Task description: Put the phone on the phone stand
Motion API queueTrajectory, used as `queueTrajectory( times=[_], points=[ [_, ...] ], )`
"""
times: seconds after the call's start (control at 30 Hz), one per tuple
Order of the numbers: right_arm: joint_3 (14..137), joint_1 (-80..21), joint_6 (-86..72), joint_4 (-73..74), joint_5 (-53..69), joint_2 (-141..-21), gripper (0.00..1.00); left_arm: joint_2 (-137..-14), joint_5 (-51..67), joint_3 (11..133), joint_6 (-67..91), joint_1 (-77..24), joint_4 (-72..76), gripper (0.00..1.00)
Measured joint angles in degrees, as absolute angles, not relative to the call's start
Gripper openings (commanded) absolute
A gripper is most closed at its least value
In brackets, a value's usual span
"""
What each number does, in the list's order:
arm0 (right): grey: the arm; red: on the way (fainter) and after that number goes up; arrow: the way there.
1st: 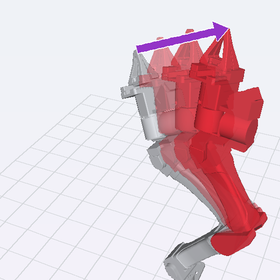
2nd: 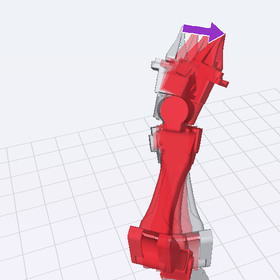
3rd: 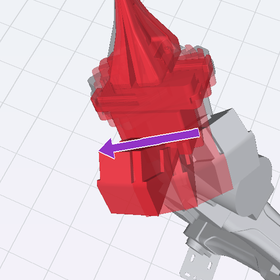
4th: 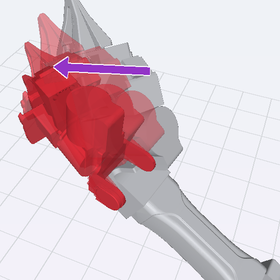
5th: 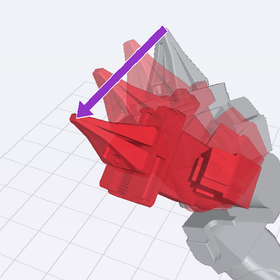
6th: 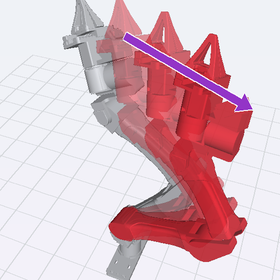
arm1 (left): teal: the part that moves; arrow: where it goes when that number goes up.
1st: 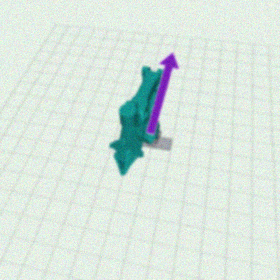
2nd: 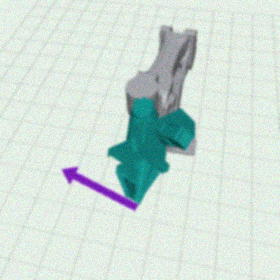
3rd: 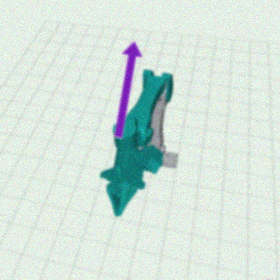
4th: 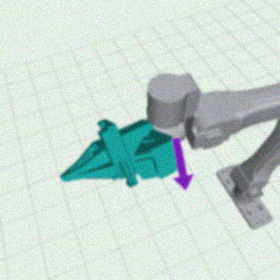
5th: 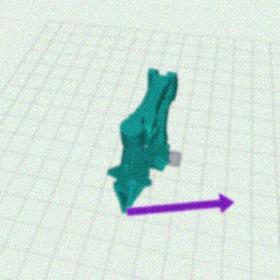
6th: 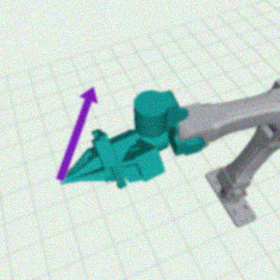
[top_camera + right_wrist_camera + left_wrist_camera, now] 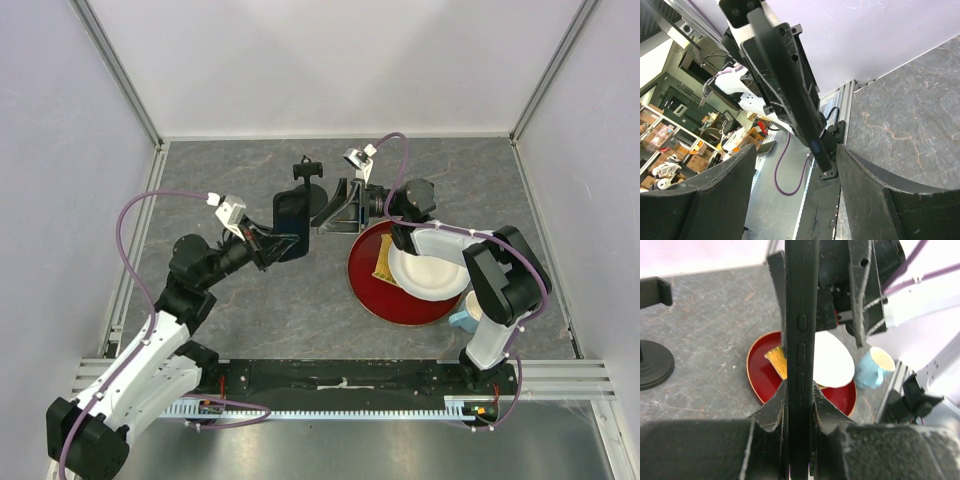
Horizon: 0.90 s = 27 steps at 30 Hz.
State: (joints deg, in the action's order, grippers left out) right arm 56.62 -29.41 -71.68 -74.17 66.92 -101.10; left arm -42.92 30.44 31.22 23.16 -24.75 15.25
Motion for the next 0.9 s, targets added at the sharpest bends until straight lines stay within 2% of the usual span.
queueTrajectory(
  times=[0.17, 0.47, 0.7, 0.83, 0.9],
  points=[
    [56.97, -30.02, -72.16, -74.17, 66.96, -101.10, 0.66, -42.72, 25.26, 27.20, 28.82, -24.71, 25.52, 0.02],
    [59.29, -33.69, -72.66, -74.19, 67.09, -101.10, 0.58, -44.88, 23.99, 26.26, 37.17, -24.71, 41.01, 0.02],
    [60.38, -35.90, -72.86, -74.26, 67.05, -101.10, 0.53, -46.46, 23.99, 26.26, 40.73, -24.71, 45.25, 0.02],
    [61.01, -36.91, -72.84, -74.28, 66.92, -101.10, 0.43, -46.89, 24.01, 26.26, 42.17, -24.71, 47.35, 0.02],
    [61.34, -37.17, -72.73, -74.26, 66.74, -101.21, 0.41, -47.11, 24.12, 26.26, 43.07, -24.73, 48.47, 0.02]
  ],
)
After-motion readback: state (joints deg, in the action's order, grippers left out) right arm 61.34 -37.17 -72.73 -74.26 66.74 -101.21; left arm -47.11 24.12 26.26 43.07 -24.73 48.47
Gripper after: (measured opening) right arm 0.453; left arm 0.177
